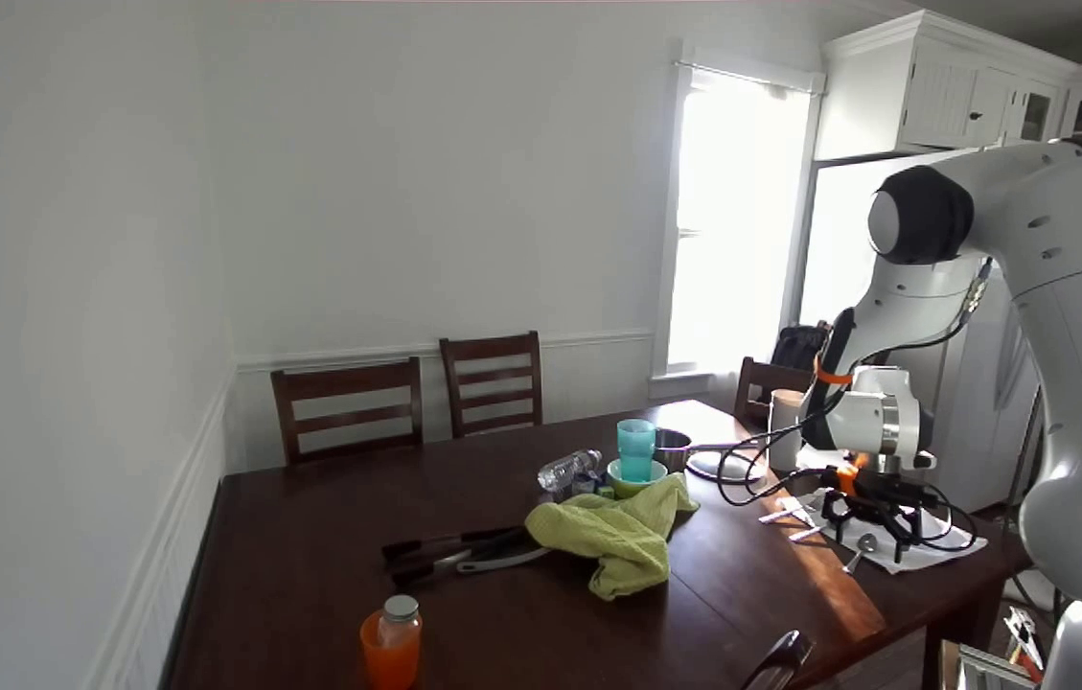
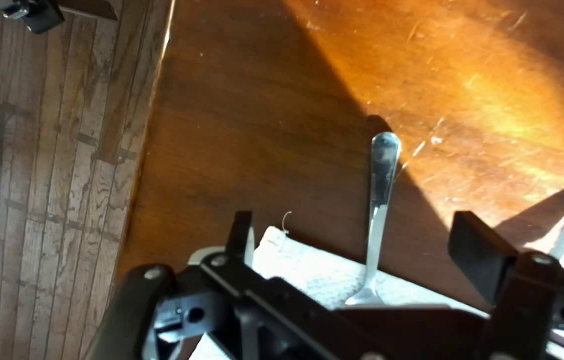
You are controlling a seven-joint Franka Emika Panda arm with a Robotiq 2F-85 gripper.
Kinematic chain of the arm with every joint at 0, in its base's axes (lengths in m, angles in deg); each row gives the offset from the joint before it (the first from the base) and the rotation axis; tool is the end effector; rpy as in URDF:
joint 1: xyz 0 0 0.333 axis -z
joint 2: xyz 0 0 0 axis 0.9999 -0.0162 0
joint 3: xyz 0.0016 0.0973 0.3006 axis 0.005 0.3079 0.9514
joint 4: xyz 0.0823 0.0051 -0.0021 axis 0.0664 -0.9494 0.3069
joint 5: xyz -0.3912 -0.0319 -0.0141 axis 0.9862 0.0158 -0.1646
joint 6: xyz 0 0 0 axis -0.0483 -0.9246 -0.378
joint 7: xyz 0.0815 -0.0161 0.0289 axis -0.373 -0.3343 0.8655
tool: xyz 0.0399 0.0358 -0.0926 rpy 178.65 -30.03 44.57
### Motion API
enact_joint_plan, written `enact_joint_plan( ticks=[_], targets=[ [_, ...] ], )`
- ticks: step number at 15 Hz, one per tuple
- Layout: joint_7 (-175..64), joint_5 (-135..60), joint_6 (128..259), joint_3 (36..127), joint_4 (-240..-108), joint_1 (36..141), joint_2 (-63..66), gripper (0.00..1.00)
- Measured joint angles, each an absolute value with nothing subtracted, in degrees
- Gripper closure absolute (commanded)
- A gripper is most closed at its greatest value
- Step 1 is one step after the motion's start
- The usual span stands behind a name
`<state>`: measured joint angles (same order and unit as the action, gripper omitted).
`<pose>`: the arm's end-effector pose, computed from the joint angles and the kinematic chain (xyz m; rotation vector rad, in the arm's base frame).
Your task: Move the fork and two spoons to the left, putting the smaller spoon at the center, the fork on the left and other spoon on the right in a vertical position
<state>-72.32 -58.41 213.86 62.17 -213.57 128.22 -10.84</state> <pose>0.2168 -0.4649 0.1418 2.0417 -2.3199 -0.0928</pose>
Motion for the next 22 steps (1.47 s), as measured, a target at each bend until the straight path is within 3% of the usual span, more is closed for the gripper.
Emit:
enact_joint_plan(
  ticks=[1,2,3,13,22],
  targets=[
    [-72.41,-58.58,213.87,62.17,-212.83,128.22,-11.74,0.0],
    [-72.53,-58.7,213.87,62.17,-212.12,128.22,-12.56,0.08],
    [-72.69,-58.75,213.87,62.17,-211.46,128.23,-13.32,0.26],
    [-73.28,-59.18,213.86,62.34,-209.26,128.22,-15.64,0.97],
    [-73.23,-59.37,213.7,62.79,-209.02,128.22,-15.61,0.98]
  ],
)
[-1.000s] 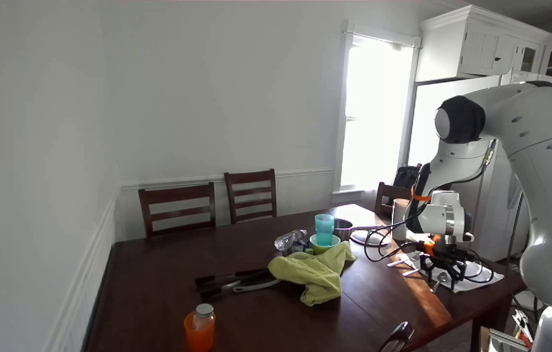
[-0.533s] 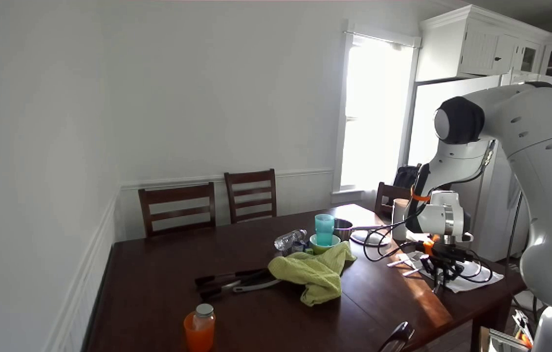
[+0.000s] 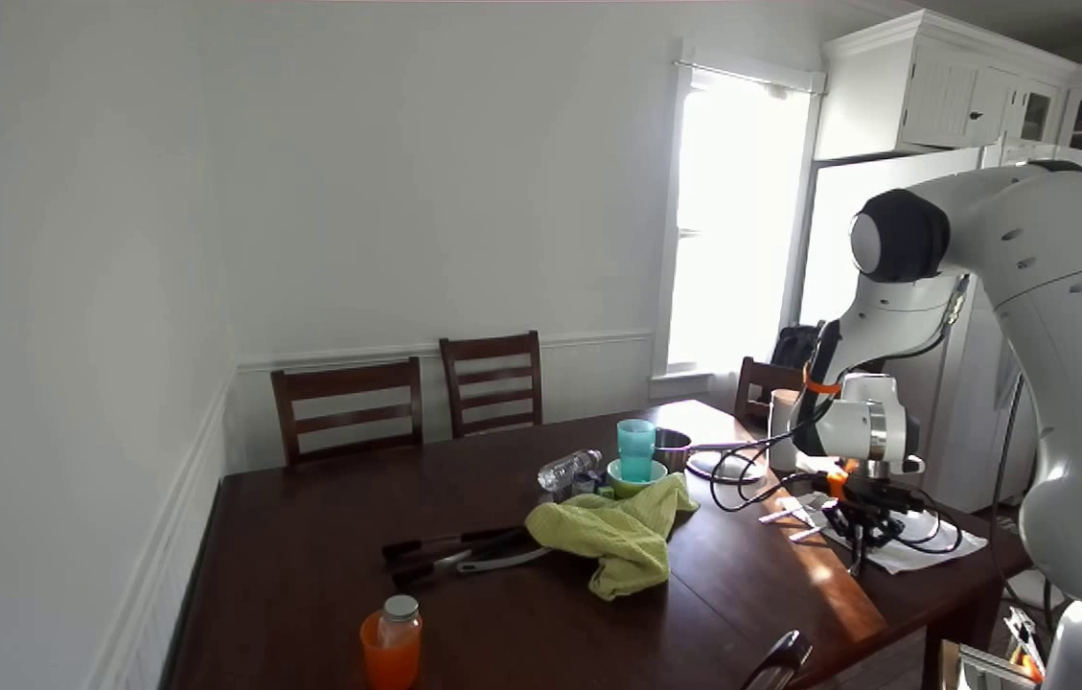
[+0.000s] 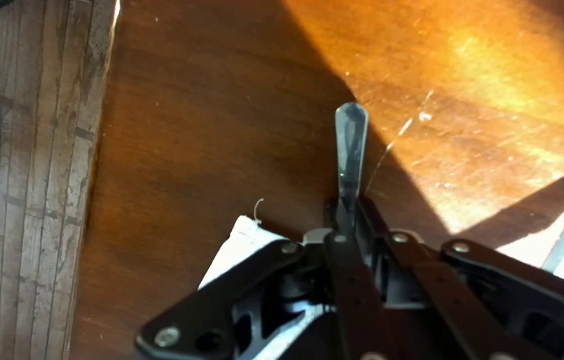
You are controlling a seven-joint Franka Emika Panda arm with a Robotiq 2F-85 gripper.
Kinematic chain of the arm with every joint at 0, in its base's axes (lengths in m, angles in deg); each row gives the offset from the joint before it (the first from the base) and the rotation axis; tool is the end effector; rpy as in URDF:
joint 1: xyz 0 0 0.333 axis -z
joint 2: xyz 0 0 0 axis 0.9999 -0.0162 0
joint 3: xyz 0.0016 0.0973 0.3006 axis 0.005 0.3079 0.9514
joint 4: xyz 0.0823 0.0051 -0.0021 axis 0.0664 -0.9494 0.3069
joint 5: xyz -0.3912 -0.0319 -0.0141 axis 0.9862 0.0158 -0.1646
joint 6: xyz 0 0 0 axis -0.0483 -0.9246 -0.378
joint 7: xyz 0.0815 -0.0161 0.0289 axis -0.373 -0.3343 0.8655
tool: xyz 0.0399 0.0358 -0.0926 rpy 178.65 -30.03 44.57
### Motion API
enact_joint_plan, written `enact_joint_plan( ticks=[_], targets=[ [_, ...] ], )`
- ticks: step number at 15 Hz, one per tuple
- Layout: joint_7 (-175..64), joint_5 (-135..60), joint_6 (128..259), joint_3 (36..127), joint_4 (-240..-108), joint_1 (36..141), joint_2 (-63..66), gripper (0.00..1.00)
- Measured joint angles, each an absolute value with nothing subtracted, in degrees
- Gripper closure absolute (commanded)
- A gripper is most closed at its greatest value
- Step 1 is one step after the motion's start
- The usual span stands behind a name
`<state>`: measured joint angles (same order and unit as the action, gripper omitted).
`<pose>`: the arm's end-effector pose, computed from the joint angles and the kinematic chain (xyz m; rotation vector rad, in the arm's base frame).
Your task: Move the fork and two spoons to the left, putting the smaller spoon at the center, the fork on the left and other spoon on the right in a vertical position
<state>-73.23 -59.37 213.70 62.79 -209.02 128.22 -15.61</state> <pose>0.2305 -0.4789 0.1240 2.0232 -2.3142 -0.0985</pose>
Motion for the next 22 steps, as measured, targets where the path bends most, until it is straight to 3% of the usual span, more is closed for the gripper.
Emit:
enact_joint_plan(
  ticks=[10,22],
  targets=[
    [-61.66,-58.57,214.27,63.2,-215.07,123.64,-8.63,0.98],
    [-42.06,-56.71,219.37,70.92,-224.26,120.38,-3.99,0.98]
  ],
)
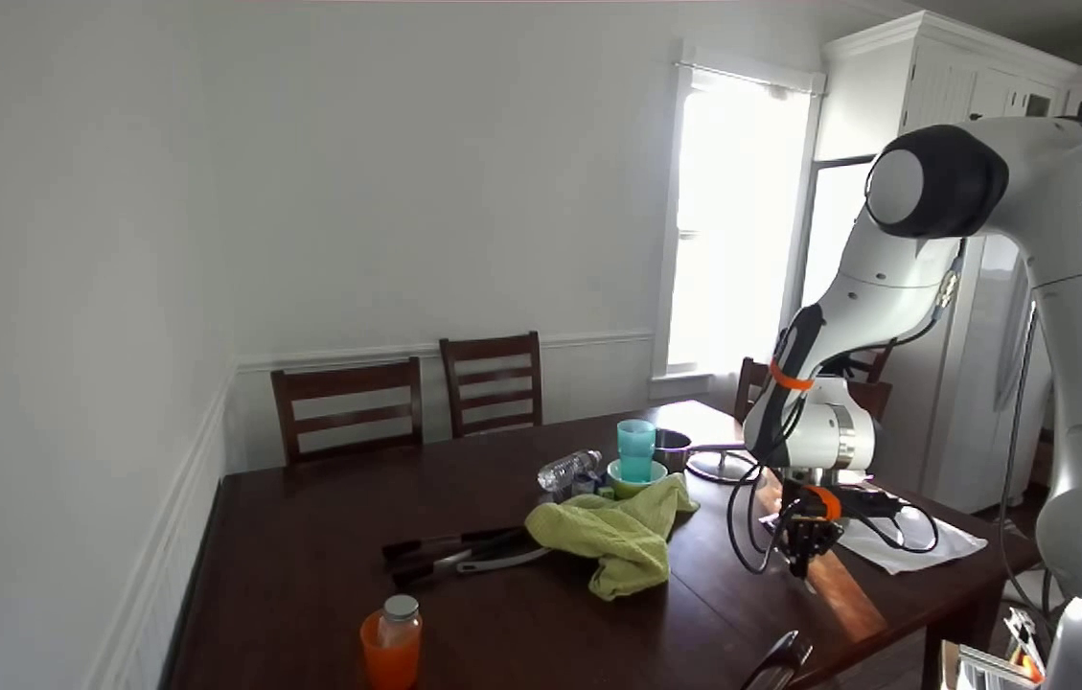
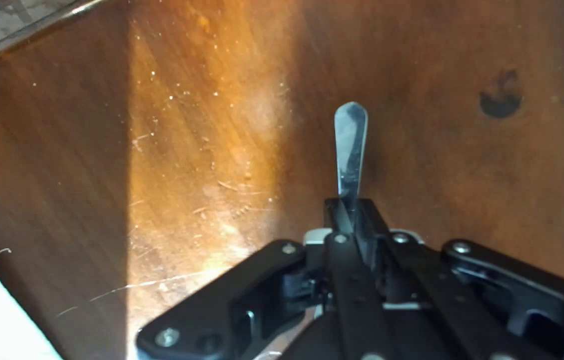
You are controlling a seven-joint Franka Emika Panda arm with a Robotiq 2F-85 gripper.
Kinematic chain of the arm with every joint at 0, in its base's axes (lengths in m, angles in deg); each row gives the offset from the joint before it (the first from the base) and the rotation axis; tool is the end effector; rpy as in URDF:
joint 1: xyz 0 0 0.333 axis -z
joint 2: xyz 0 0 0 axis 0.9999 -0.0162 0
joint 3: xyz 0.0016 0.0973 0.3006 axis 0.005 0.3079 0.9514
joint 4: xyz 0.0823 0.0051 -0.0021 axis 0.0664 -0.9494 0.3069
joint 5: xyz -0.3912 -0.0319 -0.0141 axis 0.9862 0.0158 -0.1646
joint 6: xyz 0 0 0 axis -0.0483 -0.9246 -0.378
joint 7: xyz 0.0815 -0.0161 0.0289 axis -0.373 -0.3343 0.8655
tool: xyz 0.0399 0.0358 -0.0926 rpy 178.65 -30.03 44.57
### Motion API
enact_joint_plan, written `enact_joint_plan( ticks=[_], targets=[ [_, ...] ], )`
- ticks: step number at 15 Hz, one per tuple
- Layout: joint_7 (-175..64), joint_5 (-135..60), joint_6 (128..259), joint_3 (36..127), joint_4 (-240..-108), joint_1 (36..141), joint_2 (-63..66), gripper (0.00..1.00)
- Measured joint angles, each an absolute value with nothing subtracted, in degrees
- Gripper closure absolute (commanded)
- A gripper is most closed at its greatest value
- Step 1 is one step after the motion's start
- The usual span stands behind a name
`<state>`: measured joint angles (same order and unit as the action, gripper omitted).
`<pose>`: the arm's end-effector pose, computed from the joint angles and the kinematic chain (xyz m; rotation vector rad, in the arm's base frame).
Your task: Move the fork and two spoons to the left, putting the smaller spoon at the center, the fork on the left and other spoon on the right in a vertical position
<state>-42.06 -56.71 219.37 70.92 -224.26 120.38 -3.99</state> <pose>0.3024 -0.3428 0.1402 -2.8214 1.3416 0.0740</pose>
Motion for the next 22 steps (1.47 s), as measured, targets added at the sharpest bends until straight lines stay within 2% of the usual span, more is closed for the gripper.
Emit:
enact_joint_plan(
  ticks=[8,9,10,19,20,22],
  targets=[
    [-37.85,-54.85,220.92,71.86,-225.45,119.19,-4.62,0.98],
    [-37.61,-54.71,221.05,71.87,-225.45,119.18,-4.83,0.66],
    [-37.47,-54.59,221.27,71.87,-225.45,119.19,-5.07,0.65],
    [-38.32,-54.78,220.84,71.54,-225.14,120.36,-3.34,0.04],
    [-39.61,-55.06,220.36,70.89,-224.82,120.62,-2.51,0.0],
    [-43.17,-55.23,218.73,68.71,-223.26,121.05,-1.54,0.0]
  ],
)
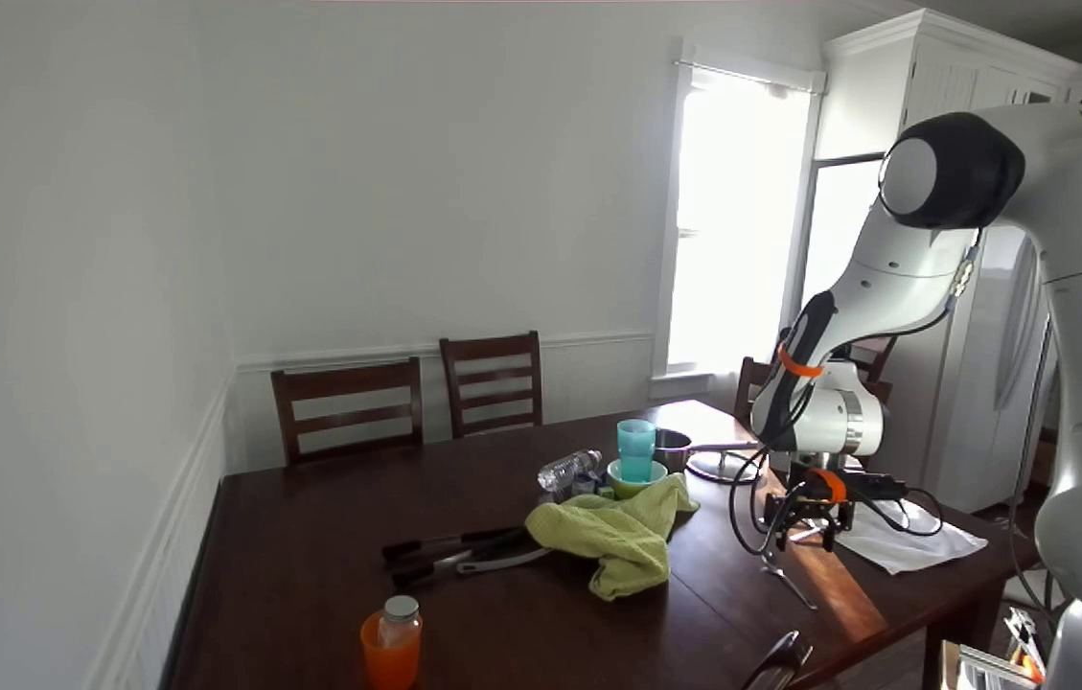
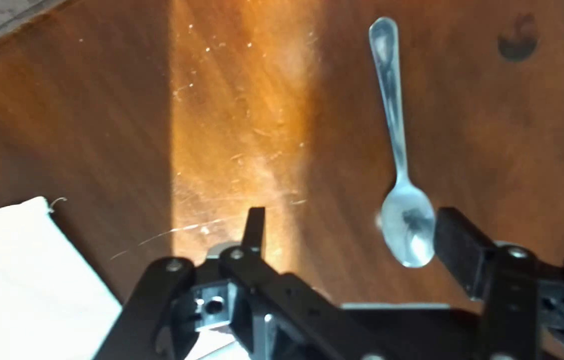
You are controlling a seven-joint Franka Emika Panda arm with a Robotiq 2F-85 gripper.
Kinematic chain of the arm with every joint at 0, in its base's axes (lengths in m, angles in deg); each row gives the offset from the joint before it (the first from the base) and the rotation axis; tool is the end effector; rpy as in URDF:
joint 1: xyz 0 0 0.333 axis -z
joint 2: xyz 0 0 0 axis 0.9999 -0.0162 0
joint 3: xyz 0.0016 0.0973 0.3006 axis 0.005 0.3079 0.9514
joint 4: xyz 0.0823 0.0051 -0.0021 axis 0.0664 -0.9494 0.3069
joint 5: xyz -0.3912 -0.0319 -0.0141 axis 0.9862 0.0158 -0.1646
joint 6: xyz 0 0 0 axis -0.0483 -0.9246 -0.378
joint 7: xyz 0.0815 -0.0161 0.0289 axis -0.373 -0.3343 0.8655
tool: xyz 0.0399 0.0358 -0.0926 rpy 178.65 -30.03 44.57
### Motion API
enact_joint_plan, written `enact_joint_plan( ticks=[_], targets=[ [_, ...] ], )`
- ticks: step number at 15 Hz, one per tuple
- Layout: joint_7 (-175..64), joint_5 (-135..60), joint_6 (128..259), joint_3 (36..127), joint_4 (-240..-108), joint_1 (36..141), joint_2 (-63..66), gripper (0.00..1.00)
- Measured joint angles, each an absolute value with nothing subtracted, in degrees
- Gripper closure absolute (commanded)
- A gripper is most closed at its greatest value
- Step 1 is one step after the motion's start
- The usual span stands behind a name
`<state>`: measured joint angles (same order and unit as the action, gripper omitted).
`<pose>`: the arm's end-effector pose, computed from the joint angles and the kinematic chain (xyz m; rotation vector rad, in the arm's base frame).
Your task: Move the fork and two spoons to the left, putting the smaller spoon at the center, the fork on the left and other spoon on the right in a vertical position
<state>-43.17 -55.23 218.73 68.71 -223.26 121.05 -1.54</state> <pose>0.2969 -0.3670 0.1649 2.8021 -1.4042 -0.0061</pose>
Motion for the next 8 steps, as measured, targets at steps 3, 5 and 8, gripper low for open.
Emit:
enact_joint_plan(
  ticks=[3,5,8],
  targets=[
    [-48.93,-55.4,216.46,65.49,-219.37,121.59,-2.17,0.0],
    [-53.46,-56.0,215.7,64.21,-216.59,121.75,-3.76,0.0],
    [-58.95,-56.66,215.35,63.46,-212.99,121.72,-6.99,0.0]
  ],
)
